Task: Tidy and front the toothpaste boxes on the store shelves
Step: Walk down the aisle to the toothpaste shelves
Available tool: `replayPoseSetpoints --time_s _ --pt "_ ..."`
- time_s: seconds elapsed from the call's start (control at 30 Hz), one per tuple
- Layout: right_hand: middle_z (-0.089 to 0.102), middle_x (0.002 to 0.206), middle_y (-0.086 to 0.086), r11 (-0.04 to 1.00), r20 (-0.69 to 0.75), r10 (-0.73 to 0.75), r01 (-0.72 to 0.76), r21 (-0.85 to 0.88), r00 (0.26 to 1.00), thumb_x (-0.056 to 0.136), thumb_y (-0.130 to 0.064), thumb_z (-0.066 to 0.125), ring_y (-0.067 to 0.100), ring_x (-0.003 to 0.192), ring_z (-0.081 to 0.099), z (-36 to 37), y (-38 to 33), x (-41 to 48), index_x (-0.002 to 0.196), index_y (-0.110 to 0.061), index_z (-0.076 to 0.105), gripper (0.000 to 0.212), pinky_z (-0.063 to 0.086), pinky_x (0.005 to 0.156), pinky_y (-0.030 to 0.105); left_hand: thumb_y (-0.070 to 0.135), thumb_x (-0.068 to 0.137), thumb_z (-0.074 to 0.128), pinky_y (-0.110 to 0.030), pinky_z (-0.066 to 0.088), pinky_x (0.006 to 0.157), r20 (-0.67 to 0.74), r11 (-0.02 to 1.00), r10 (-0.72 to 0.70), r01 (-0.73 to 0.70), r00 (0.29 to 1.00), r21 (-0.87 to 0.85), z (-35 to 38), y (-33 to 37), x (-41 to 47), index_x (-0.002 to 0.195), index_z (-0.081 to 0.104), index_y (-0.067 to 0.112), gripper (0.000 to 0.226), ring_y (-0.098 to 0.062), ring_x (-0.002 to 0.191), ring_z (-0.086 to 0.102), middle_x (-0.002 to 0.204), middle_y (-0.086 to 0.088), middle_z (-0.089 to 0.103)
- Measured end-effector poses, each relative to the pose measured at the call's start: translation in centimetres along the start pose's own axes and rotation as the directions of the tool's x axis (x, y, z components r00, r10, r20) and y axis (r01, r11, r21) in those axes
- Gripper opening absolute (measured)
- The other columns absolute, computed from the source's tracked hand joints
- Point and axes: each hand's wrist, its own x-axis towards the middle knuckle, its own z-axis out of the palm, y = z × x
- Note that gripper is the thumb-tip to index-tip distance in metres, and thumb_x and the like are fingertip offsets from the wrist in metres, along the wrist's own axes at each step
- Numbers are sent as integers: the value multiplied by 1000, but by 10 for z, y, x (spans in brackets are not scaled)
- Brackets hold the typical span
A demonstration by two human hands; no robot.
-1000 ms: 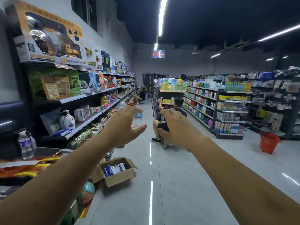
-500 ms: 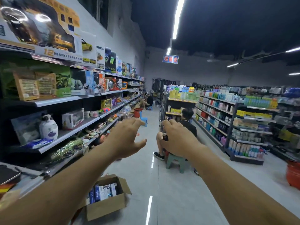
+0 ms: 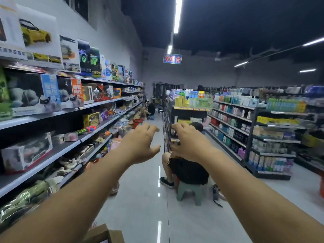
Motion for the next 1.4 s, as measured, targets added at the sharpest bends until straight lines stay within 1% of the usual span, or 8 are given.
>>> replayPoseSetpoints --time_s 0.37,0.47,0.57,0.73,1.03,1.17,1.3,1.4 --pt "47 142 9 1000 83 -15 14 16 996 93 -38 63 32 127 48 191 154 314 150 -19 33 67 47 102 46 50 88 62 -43 46 102 108 997 -64 67 992 -28 213 -144 303 141 45 21 62 -25 124 50 138 -4 52" --pt "48 138 9 998 114 -23 17 59 993 92 -38 65 32 122 51 227 167 420 146 -18 36 64 50 99 48 51 87 59 -45 48 99 114 996 -87 86 990 16 252 -201 370 140 45 21 62 -26 121 51 136 -5 52" --pt "48 139 7 993 129 -68 55 103 989 92 -39 64 29 118 55 267 173 507 147 -21 36 64 52 96 45 47 90 57 -40 48 95 107 996 -18 9 994 88 284 -249 424 139 46 22 56 -25 117 51 131 -4 52" --pt "48 139 6 990 130 -119 107 90 984 92 -39 63 28 120 54 357 189 663 145 -21 37 61 51 97 43 46 88 53 -38 50 90 13 997 56 -57 998 58 365 -361 529 130 54 26 47 -19 108 56 122 3 59" --pt "43 149 6 995 170 -35 18 97 985 91 -33 67 26 127 53 469 238 946 152 -22 34 70 49 102 42 49 94 54 -39 47 92 128 977 55 -79 990 197 488 -563 771 137 47 21 51 -26 114 53 129 -4 55" --pt "45 147 6 995 138 -1 -12 98 990 91 -36 67 26 128 52 523 273 1052 151 -22 34 69 48 101 42 50 91 56 -39 47 91 137 986 79 -98 987 136 548 -622 870 136 47 22 53 -27 114 53 128 -5 55" --pt "45 145 7 994 179 10 -30 106 984 91 -37 66 27 129 50 607 311 1154 151 -21 34 69 46 102 42 50 91 55 -42 48 94 226 984 93 -123 970 126 639 -676 955 138 45 23 54 -26 116 53 128 -3 54" --pt "46 145 7 995 210 -4 -18 103 978 91 -39 65 28 128 51 676 337 1242 149 -21 35 68 47 103 44 49 92 56 -42 47 96 220 984 90 -120 971 129 705 -726 1018 139 45 22 55 -26 116 53 128 -3 53"
